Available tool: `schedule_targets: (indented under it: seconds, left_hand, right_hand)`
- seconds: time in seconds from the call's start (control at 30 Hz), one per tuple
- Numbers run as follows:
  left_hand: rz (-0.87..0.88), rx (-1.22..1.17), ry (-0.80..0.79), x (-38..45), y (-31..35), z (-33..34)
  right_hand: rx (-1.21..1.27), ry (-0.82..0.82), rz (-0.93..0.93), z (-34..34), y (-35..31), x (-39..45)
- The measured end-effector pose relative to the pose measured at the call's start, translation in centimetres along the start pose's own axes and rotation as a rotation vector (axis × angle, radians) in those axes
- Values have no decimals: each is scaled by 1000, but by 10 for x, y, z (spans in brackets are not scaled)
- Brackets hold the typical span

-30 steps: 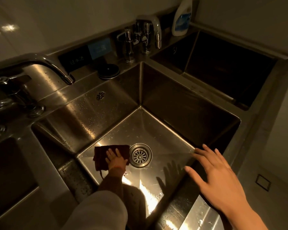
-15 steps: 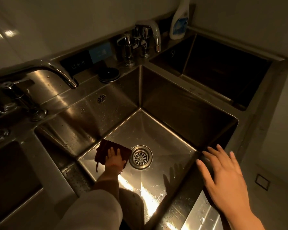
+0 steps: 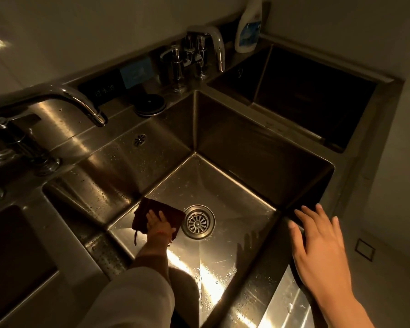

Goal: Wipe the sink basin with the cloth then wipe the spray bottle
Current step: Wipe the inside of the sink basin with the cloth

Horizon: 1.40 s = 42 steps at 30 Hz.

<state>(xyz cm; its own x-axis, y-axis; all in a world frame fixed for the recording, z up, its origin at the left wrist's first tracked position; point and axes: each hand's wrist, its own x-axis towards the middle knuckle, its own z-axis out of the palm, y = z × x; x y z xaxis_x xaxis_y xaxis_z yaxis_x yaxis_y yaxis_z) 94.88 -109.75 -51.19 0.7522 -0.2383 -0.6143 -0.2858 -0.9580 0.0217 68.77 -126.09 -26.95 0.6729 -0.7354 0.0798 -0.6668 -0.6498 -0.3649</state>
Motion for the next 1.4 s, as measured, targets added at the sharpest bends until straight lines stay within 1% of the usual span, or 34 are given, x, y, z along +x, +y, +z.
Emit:
schedule_targets:
  seconds: [0.13, 0.43, 0.7, 1.17, 1.4]
  left_hand:
    - [43, 71, 18, 5, -4, 0]
    - [167, 246, 67, 15, -12, 0]
    - [188, 230, 78, 24, -3, -7]
    - [183, 173, 76, 45, 33, -18]
    - [199, 193, 78, 44, 31, -15]
  right_hand:
    - [-12, -17, -2, 0, -1, 0]
    - [-5, 3, -3, 0, 0, -1]
    - [22, 11, -20, 1, -3, 1]
    - [19, -14, -5, 2, 0, 5]
    - [3, -26, -1, 2, 3, 3]
